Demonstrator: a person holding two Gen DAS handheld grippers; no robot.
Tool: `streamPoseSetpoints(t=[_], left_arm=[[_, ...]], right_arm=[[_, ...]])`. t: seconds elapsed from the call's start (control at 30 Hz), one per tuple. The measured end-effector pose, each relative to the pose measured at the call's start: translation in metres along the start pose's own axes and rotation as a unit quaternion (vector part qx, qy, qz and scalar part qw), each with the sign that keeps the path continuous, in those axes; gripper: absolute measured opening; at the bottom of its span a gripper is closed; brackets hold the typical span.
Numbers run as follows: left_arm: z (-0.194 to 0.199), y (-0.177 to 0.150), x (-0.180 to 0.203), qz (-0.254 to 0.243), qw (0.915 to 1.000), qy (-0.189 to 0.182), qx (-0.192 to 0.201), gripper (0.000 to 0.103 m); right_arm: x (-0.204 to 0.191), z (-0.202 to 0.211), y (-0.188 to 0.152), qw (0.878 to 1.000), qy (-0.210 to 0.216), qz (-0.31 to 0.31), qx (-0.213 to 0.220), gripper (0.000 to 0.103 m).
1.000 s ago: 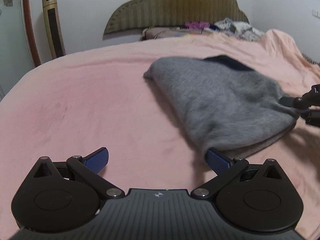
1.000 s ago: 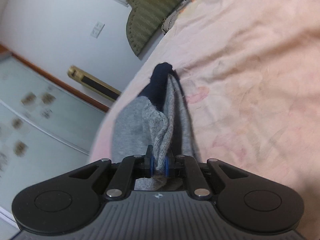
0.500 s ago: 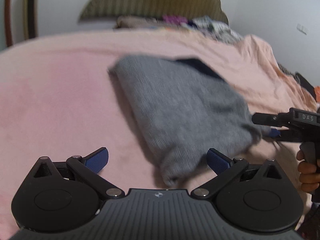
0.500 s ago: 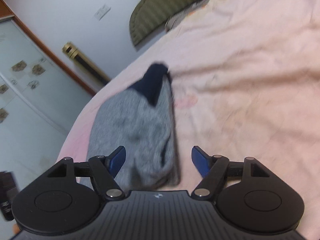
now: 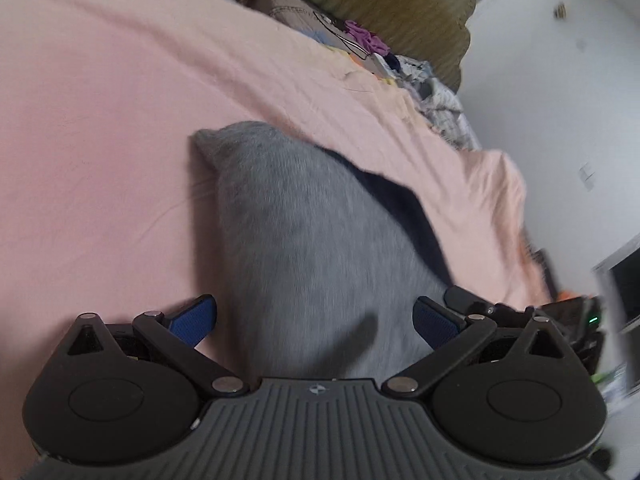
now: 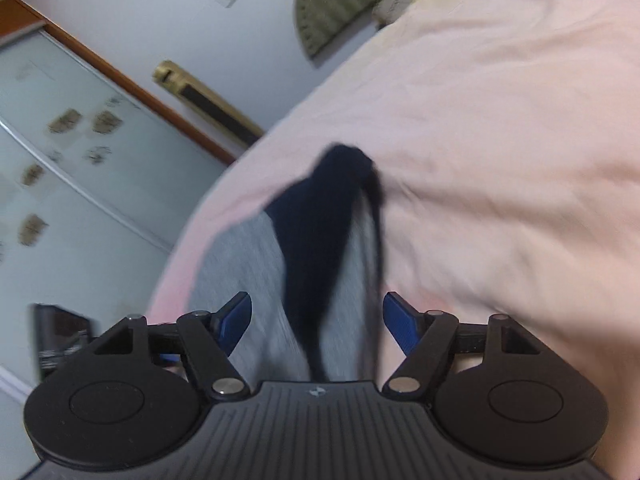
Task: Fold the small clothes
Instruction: 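Release the sweater with the left gripper while the right gripper holds and lays it down, then open the right gripper and release the folded sweater edge onto the bed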
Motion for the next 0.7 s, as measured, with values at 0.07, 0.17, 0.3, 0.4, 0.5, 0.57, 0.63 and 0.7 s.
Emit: streamPoseSetpoints(t=[0.07,0.17,0.3,0.4,0.5,0.57,0.63,0.7], left_arm=[[-0.014,0.012,-0.007,0.027,0.9995,-0.011,0.006,0.101],[-0.03,0.029,-0.013,0.056,0.9978,-0.018,0.03,0.099],[-0.046,0.048,-0.018,0.069,0.9957,-0.015,0.06,0.081],[-0.055,0.053,-0.018,0.045,0.9967,0.001,0.067,0.044],[-0.054,0.055,-0.004,-0.006,0.9964,0.002,0.085,0.035],[-0.051,0.058,0.009,-0.053,0.9928,0.013,0.107,0.035],[-0.052,0.062,0.017,-0.08,0.9887,0.027,0.124,0.039],[-0.057,0.066,0.02,-0.091,0.9869,0.065,0.116,0.045]], right_arm=[[0.005,-0.018,0.01,1.0,0.013,-0.008,-0.011,0.074],[0.009,-0.041,0.025,0.999,0.025,-0.011,-0.017,0.071],[0.008,-0.067,0.039,0.999,0.028,-0.023,-0.024,0.07],[-0.006,-0.08,0.038,0.999,-0.01,0.037,-0.028,0.031],[-0.021,-0.074,0.04,0.996,-0.009,0.093,0.001,0.026],[-0.033,-0.067,0.043,0.992,0.001,0.123,0.032,0.026],[-0.035,-0.066,0.046,0.991,-0.009,0.123,0.046,0.026],[-0.03,-0.076,0.046,0.99,-0.057,0.125,0.029,0.034]])
Point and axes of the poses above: each gripper's, at about its wrist camera, not at the fingertips, and z roughly against the way its jaws point, x to its right, y to its top, the point moved 3 cm from there along -z, roughly the way its jaws point, and after that the axes turned 9 degrees about x, right-handed, at the moved point
